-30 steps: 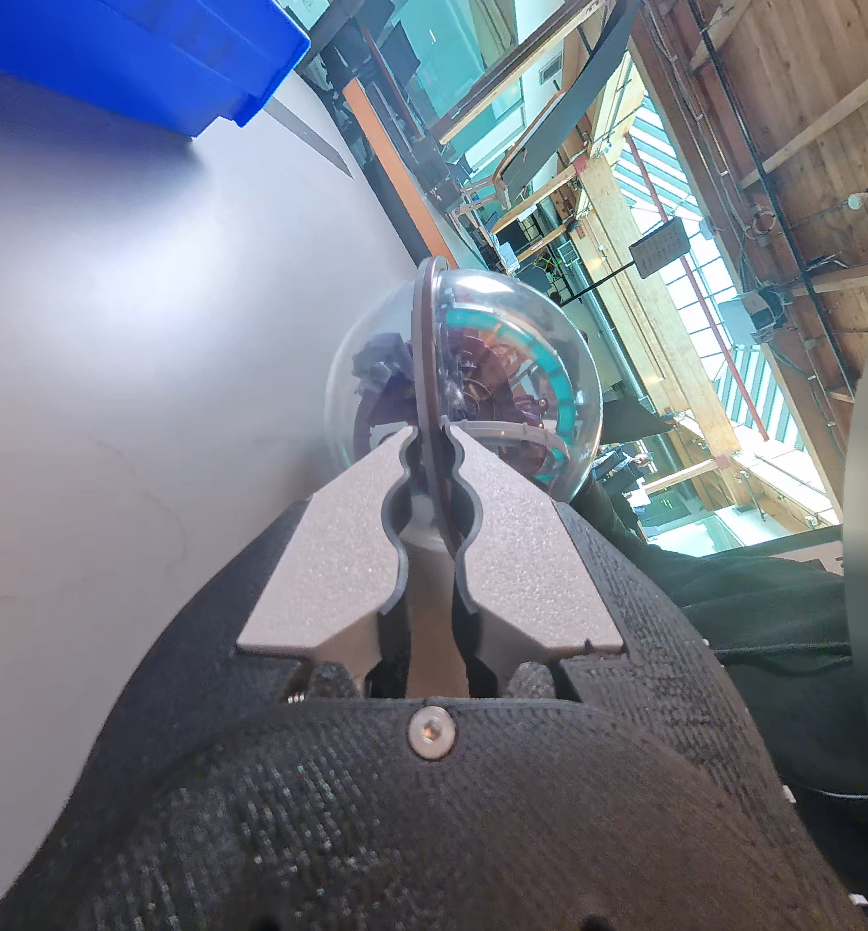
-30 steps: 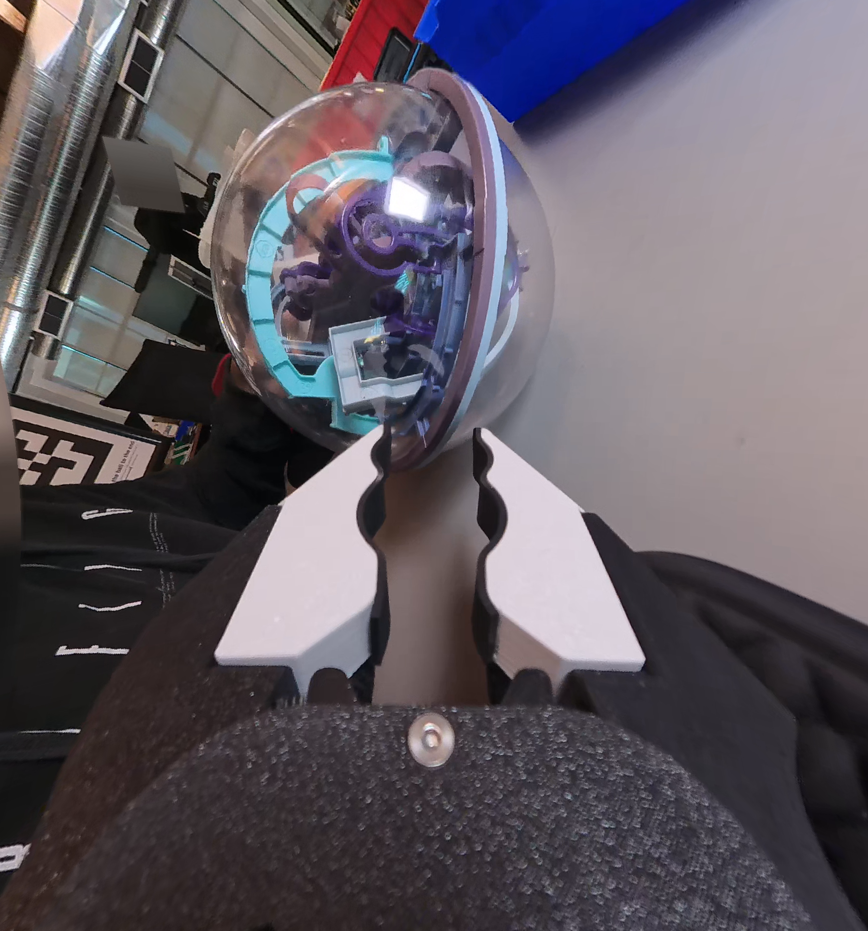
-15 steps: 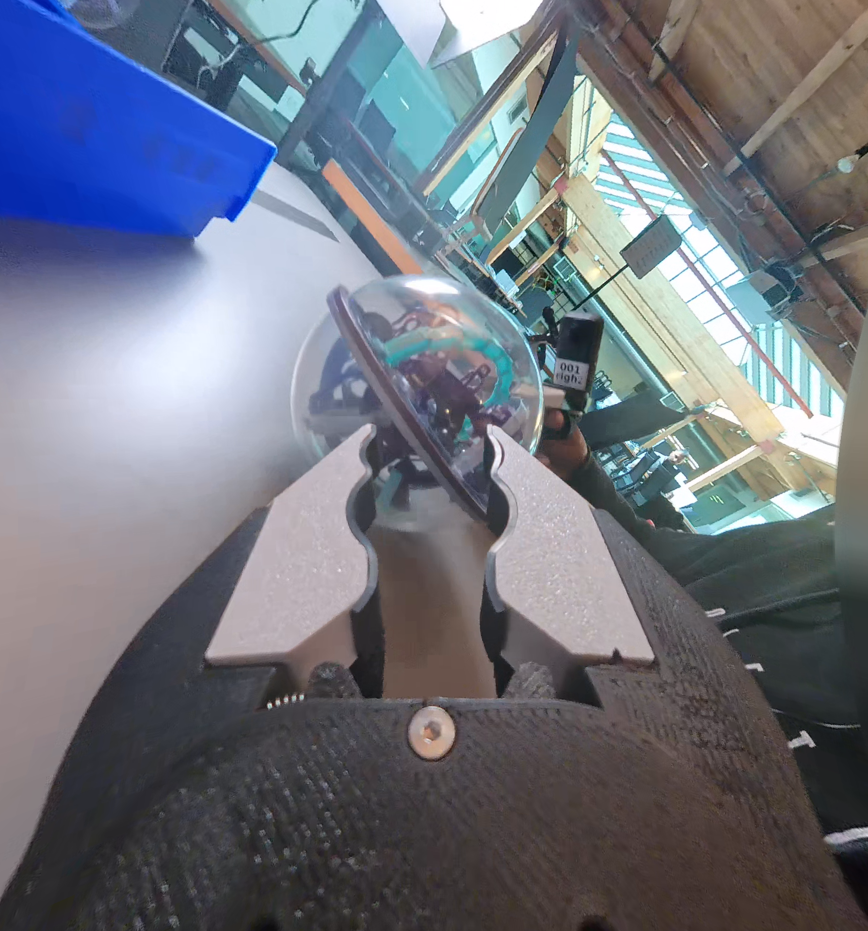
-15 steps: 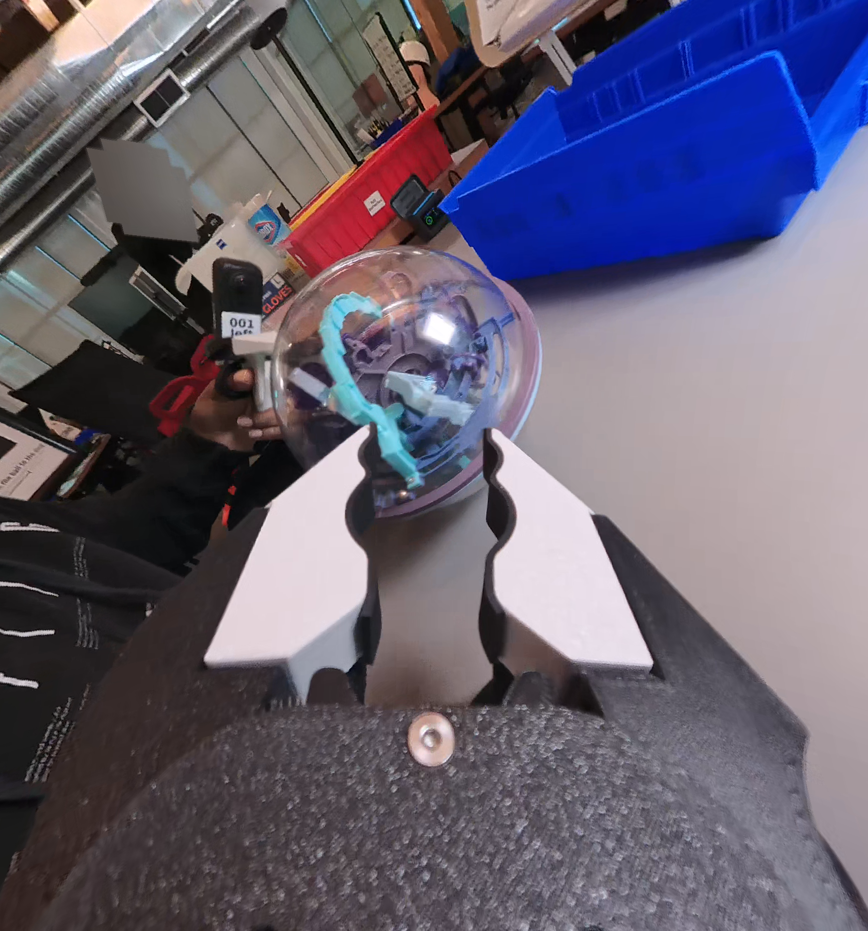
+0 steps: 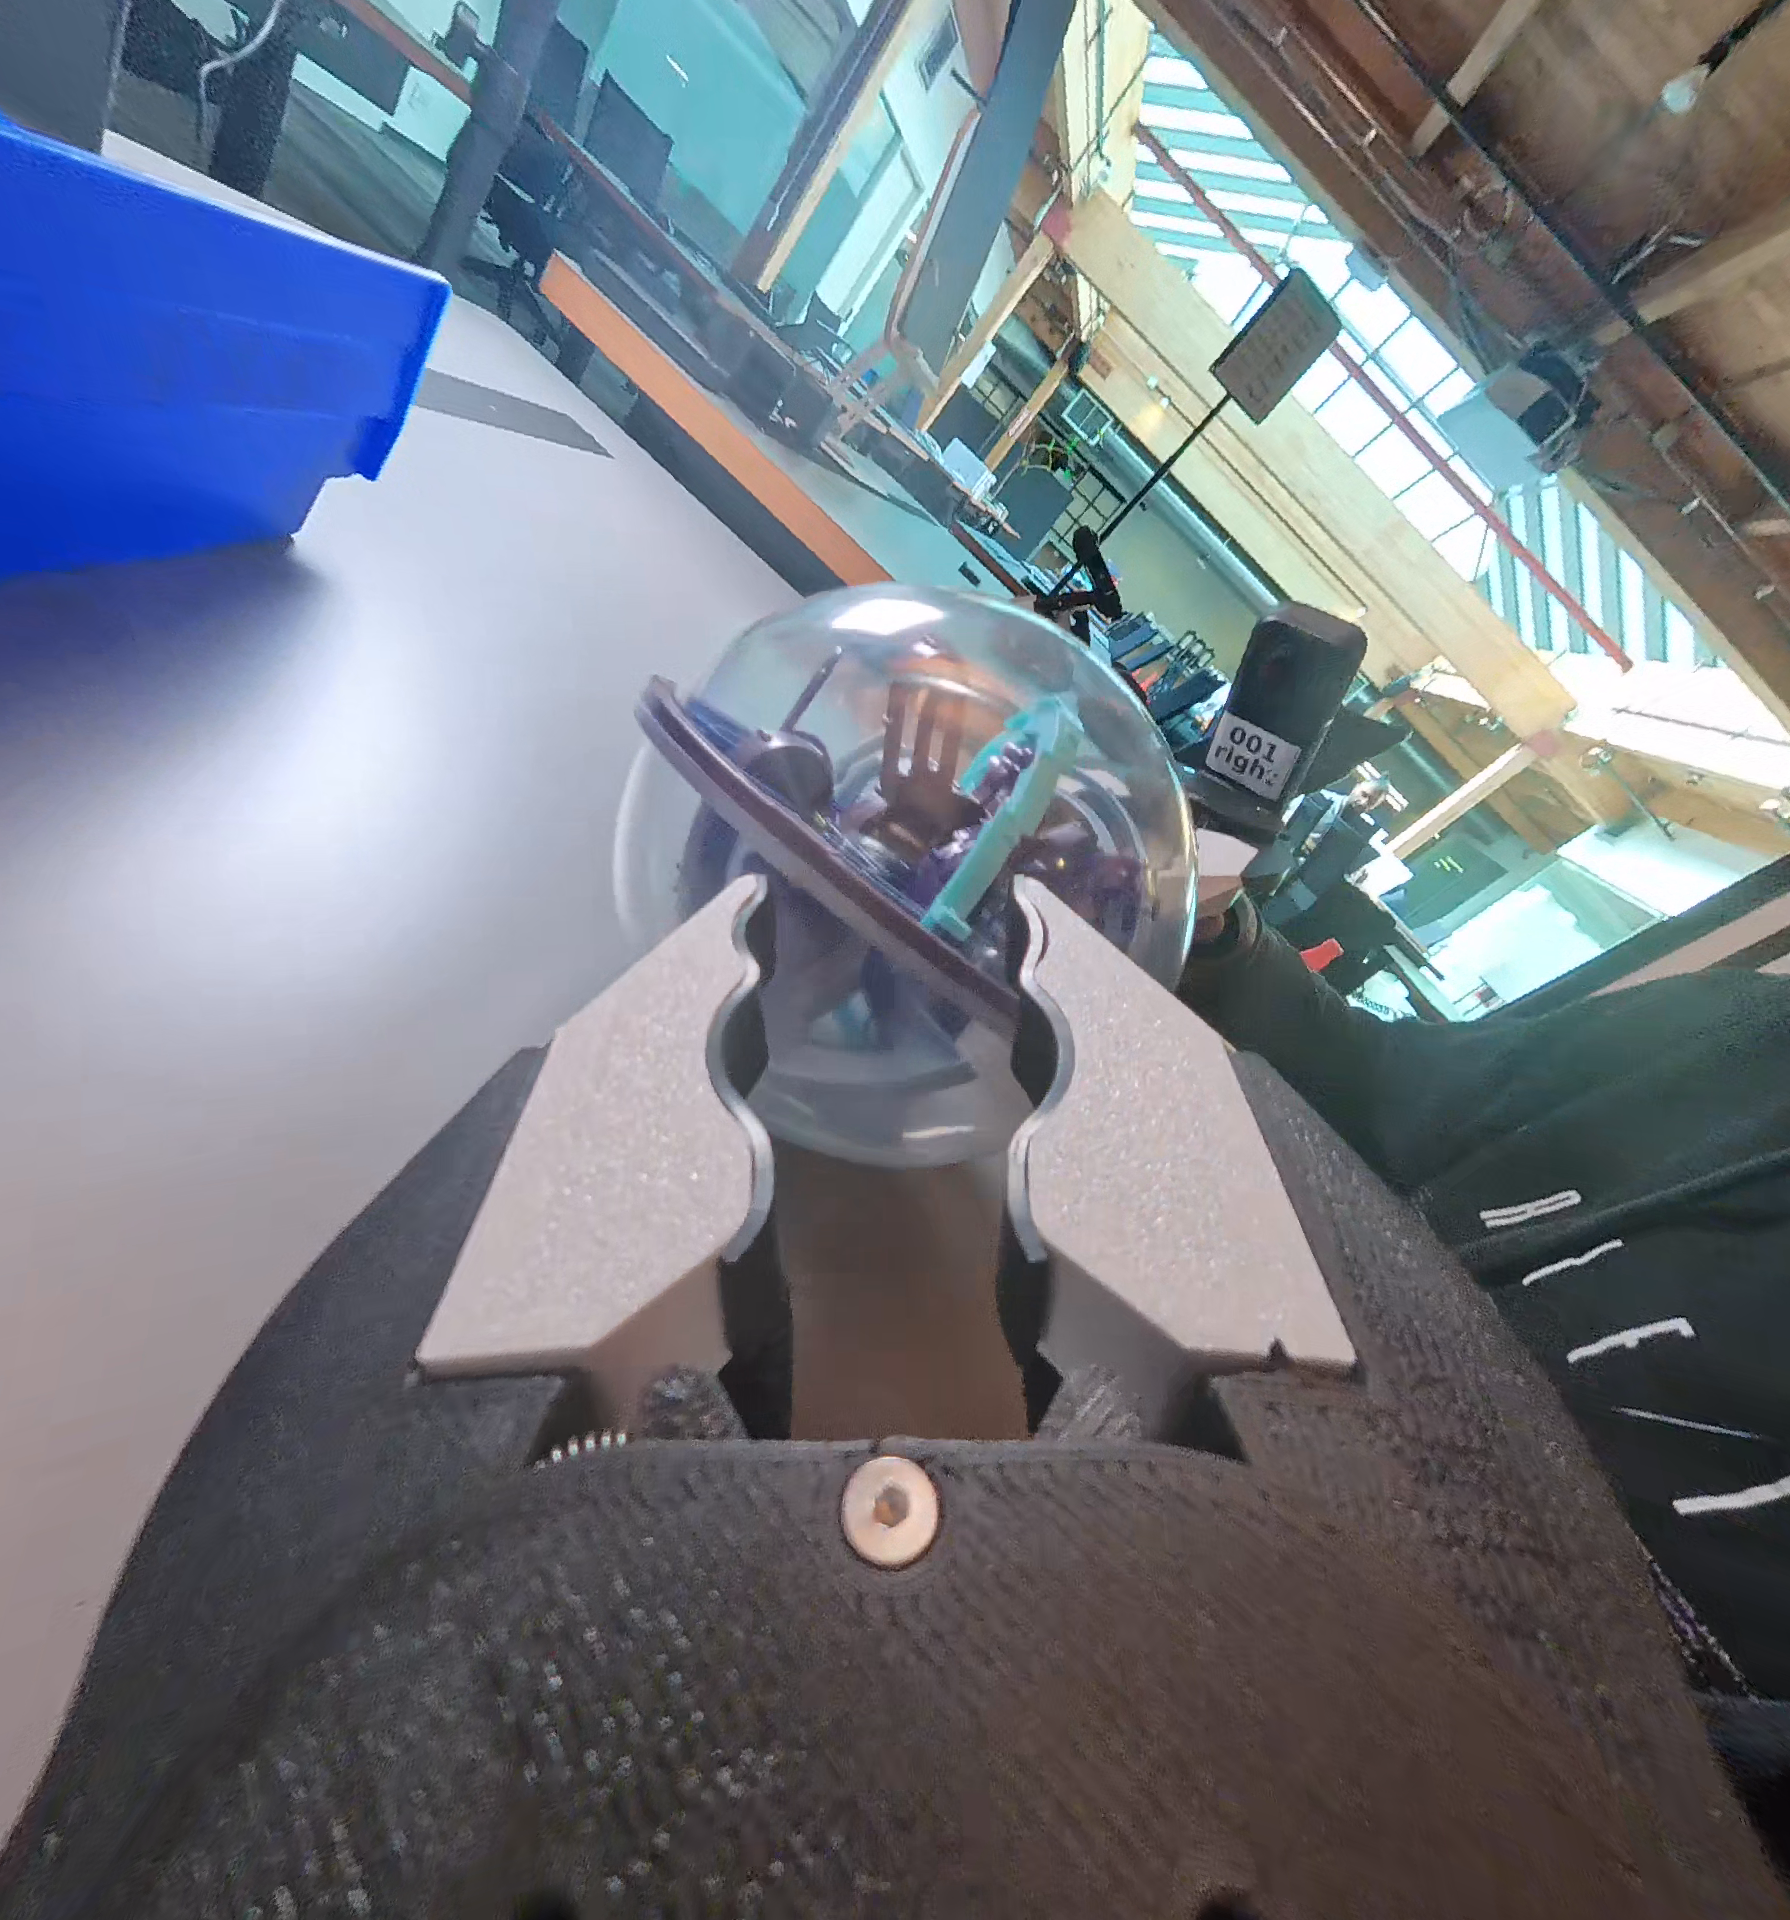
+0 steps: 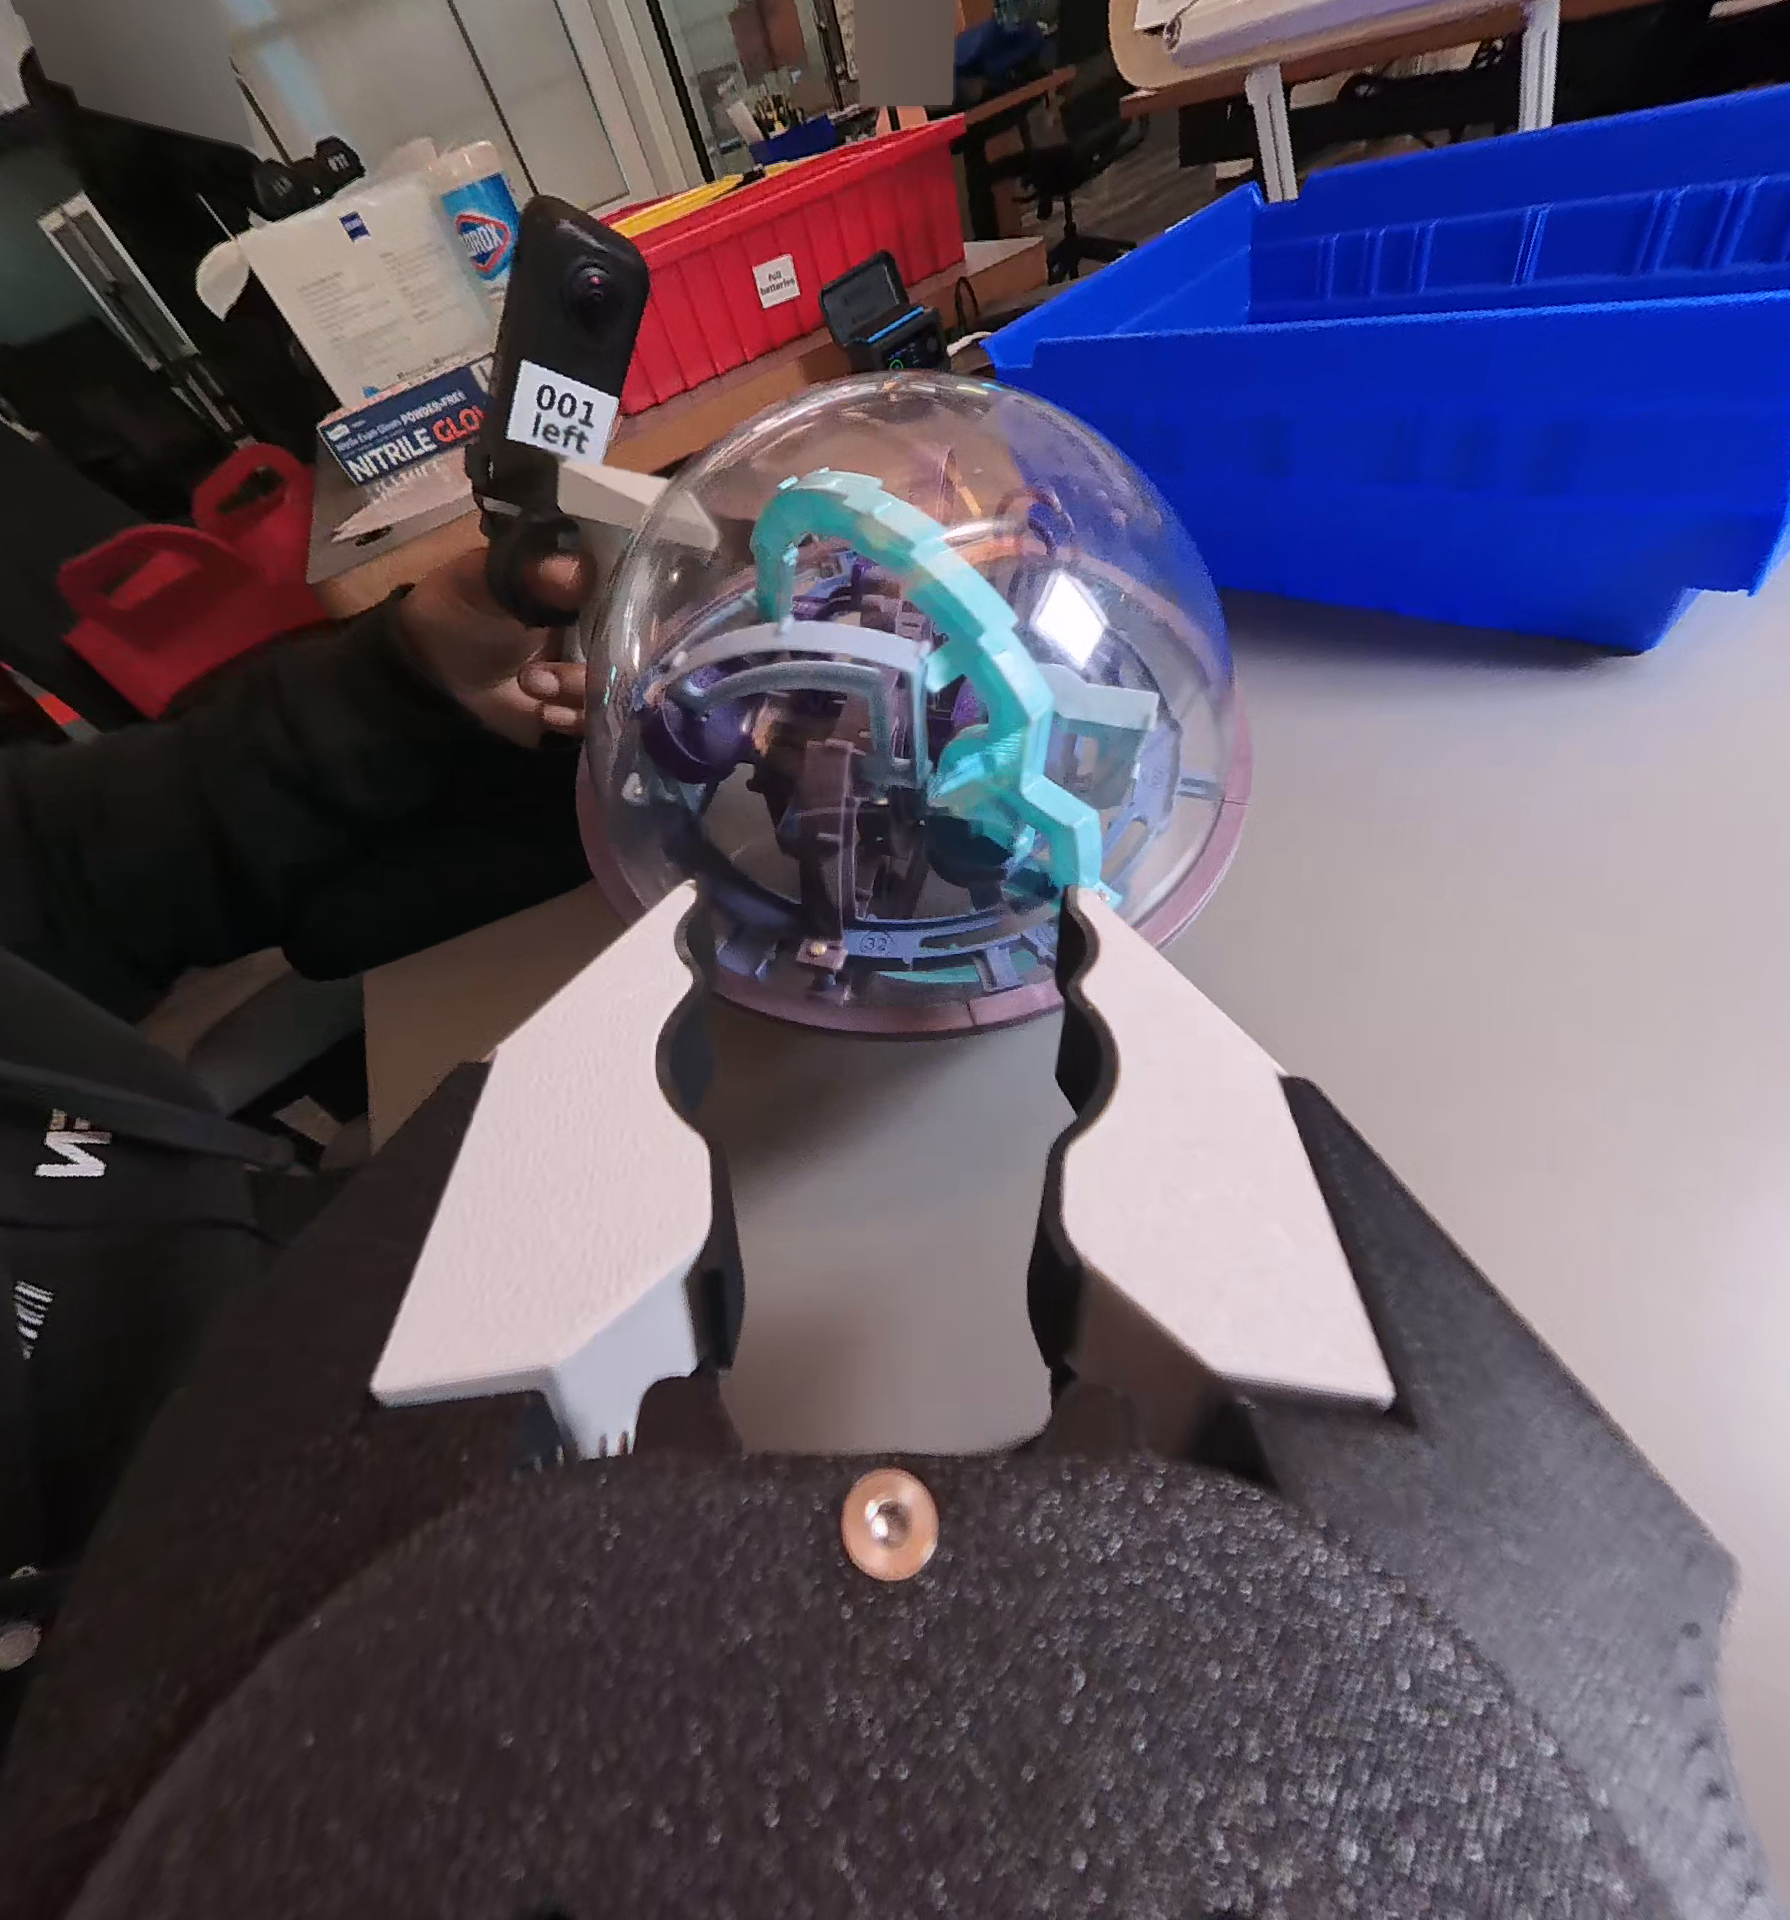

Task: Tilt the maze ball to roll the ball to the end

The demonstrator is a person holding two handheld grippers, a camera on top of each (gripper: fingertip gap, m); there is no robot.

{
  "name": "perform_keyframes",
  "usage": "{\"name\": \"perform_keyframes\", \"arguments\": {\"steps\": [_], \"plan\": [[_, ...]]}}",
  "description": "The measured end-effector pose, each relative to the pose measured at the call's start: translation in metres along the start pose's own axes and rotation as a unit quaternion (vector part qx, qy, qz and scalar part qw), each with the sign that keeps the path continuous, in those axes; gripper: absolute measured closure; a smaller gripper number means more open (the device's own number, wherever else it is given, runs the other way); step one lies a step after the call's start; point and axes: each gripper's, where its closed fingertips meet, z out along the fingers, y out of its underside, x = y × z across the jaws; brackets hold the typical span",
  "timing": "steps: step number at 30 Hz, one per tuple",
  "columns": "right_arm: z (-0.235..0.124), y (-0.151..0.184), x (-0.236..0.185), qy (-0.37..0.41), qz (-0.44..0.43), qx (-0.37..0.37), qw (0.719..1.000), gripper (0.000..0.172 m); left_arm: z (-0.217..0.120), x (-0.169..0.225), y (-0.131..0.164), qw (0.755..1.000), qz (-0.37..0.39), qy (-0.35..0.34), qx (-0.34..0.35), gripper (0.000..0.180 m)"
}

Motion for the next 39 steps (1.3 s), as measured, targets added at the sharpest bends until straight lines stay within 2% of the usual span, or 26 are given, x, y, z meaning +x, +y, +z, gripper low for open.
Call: {"name": "perform_keyframes", "arguments": {"steps": [25,39], "plan": [[-0.008,-0.007,-0.006,0.001,-0.097,0.063,0.993,0.122,-0.005,0.013,0.015,0.999,0.047,0.017,-0.013,0.147],[-0.01,-0.007,-0.014,-0.012,-0.13,0.07,0.989,0.121,-0.007,0.014,0.018,0.998,0.055,0.019,-0.024,0.15]]}}
